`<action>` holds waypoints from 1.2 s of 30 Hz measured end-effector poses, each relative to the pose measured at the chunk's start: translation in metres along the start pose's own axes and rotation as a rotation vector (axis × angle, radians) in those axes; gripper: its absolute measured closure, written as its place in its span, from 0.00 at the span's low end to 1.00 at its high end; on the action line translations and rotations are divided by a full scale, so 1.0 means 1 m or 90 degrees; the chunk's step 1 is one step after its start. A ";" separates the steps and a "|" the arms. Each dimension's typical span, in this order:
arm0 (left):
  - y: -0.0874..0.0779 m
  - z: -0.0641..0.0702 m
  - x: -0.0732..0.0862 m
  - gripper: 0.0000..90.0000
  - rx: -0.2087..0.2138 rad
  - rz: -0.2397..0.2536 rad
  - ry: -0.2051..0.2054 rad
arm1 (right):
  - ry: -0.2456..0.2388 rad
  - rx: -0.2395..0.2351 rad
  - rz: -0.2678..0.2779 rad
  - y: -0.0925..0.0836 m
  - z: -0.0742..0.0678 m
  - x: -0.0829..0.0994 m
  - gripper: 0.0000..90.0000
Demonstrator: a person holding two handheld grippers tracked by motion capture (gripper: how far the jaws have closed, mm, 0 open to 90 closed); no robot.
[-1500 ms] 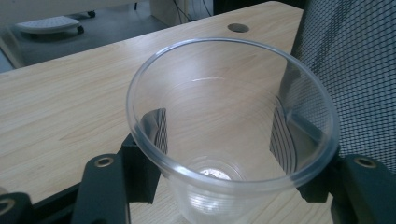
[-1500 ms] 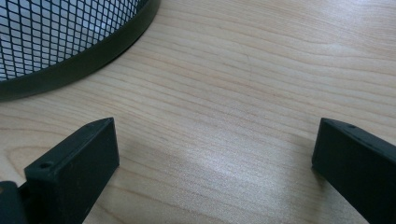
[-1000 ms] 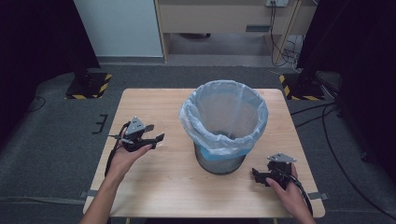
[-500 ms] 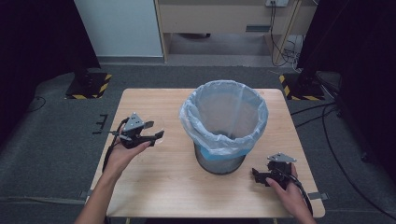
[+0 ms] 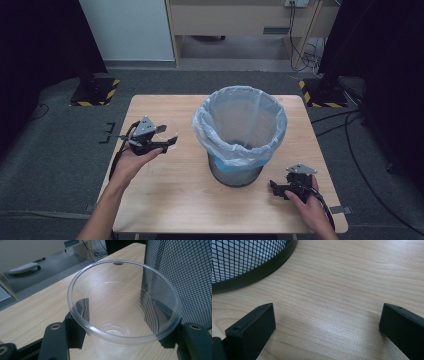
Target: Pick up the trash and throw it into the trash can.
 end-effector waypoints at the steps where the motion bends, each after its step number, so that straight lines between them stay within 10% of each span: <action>1: 0.000 0.000 -0.001 0.41 0.000 0.000 0.000 | 0.000 0.000 0.000 0.000 0.000 0.000 0.01; 36: -0.009 -0.016 -0.065 0.39 0.055 0.016 0.018 | -0.003 -0.003 0.001 0.000 0.000 0.000 0.01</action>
Point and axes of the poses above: each handheld gripper's, and its own axes: y roughly forward along the jaws, x roughly out of its underside, z roughly to its right, the point moved 1 cm from there along y, roughly forward along the jaws, and after that the axes turned 10 degrees about z, right-handed, at the moved point
